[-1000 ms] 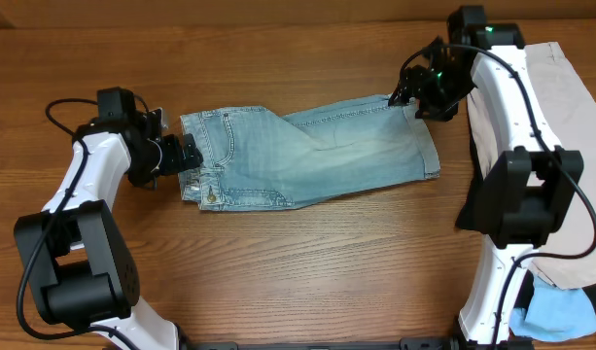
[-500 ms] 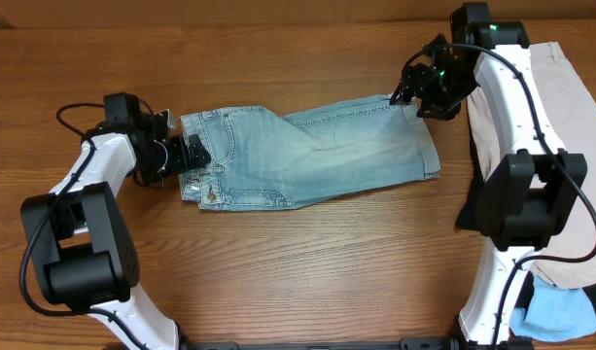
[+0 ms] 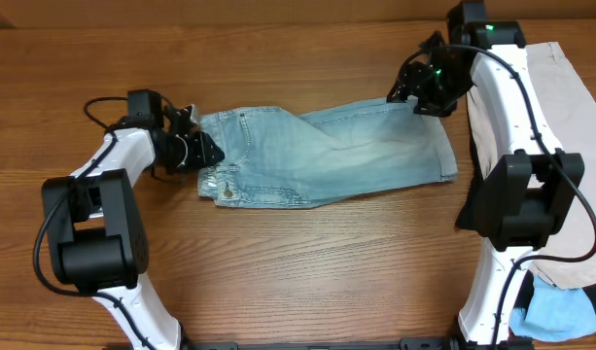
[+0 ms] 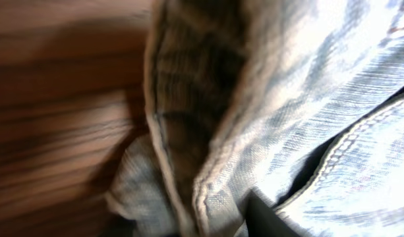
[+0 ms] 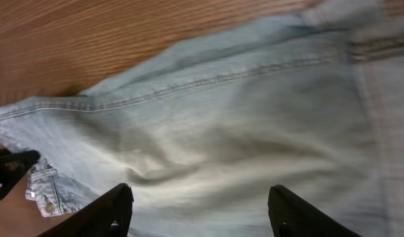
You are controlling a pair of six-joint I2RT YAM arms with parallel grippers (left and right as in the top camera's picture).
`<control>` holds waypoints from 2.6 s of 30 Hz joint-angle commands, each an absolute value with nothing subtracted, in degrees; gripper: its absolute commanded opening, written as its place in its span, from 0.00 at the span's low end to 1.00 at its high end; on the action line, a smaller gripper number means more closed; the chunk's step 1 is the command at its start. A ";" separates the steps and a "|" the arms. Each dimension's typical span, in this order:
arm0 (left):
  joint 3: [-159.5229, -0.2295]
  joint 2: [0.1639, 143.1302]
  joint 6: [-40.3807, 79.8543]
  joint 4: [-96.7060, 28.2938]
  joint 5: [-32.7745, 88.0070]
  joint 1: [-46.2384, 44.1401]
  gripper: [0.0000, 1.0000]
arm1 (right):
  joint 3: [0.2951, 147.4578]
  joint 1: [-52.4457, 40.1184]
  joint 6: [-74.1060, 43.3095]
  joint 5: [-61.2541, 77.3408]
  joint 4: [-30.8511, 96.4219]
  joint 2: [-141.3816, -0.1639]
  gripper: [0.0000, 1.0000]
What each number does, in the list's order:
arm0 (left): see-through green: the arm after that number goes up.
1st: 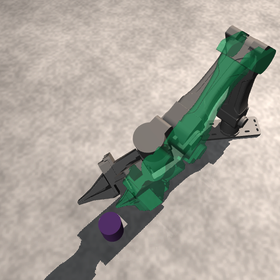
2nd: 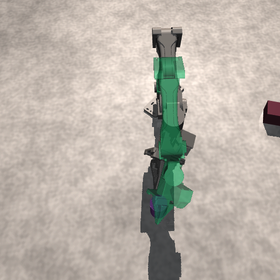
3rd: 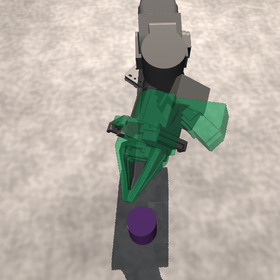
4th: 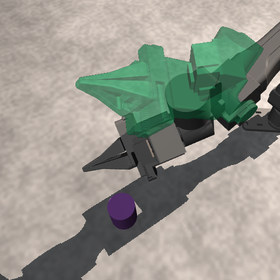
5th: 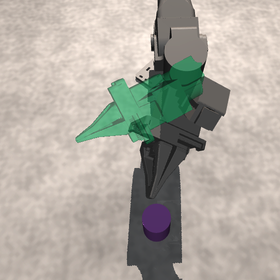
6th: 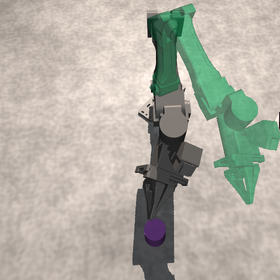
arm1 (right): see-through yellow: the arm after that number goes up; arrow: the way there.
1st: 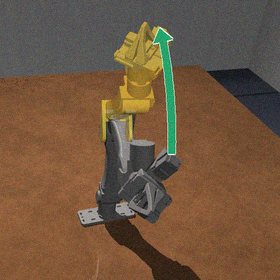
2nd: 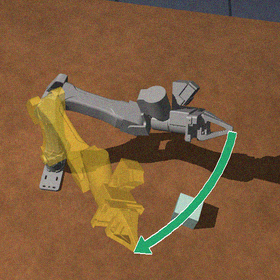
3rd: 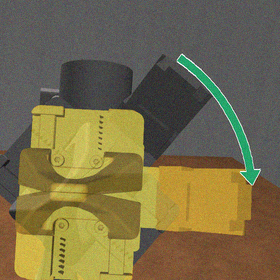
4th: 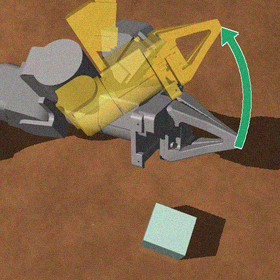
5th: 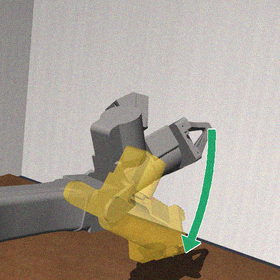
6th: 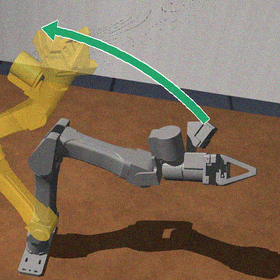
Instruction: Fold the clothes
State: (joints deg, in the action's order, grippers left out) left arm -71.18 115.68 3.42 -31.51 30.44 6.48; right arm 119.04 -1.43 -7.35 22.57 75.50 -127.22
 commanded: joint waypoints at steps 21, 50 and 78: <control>-121.25 118.06 -4.36 -81.28 17.15 13.34 0.04 | 120.03 -13.08 -5.98 23.24 72.16 -126.19 0.68; -135.83 118.06 -5.28 -89.54 9.56 11.51 0.04 | 112.12 -19.99 -22.70 16.08 56.64 -137.84 0.04; -132.55 135.46 14.44 -75.33 13.98 -18.06 0.04 | 105.36 -19.97 -25.50 16.47 52.56 -138.04 0.04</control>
State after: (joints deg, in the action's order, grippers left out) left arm -132.79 132.99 11.33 -76.34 10.46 -15.70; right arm 107.83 -19.88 -25.28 18.57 52.16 -135.92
